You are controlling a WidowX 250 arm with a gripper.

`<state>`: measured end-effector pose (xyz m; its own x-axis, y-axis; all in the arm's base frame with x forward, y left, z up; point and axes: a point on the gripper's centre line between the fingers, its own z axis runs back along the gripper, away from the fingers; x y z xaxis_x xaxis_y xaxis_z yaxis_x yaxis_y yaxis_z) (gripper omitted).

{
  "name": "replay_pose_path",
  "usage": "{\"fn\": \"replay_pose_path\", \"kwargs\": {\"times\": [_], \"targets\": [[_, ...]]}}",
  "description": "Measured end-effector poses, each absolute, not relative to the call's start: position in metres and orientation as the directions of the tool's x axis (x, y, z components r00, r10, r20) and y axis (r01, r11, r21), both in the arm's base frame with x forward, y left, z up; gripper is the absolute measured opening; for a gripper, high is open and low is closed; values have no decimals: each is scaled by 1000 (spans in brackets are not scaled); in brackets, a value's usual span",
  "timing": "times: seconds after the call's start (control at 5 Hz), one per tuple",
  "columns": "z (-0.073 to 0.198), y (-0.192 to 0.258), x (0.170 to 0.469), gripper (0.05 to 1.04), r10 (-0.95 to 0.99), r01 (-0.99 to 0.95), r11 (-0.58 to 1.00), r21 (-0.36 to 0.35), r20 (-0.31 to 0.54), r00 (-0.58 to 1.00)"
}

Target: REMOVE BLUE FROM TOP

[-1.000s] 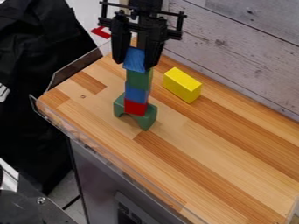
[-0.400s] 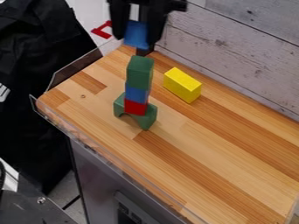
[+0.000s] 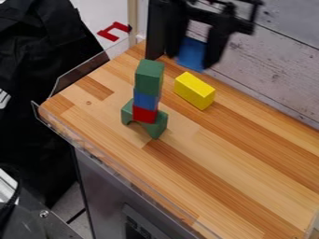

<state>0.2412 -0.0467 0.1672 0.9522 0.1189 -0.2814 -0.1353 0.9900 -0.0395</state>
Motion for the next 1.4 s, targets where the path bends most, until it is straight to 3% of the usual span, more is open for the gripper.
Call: {"fn": "replay_pose_path", "kwargs": {"times": [0.2, 0.6, 0.8, 1.0, 1.4], "targets": [[161, -73, 243, 547, 43, -61, 996, -64, -252, 967], [136, -108, 249, 547, -64, 54, 997, -48, -248, 967], [121, -117, 253, 547, -96, 75, 992, -104, -216, 972], [98, -124, 254, 547, -143, 107, 981, -164, -224, 964], [52, -125, 257, 547, -147, 103, 983, -153, -312, 939]]}}
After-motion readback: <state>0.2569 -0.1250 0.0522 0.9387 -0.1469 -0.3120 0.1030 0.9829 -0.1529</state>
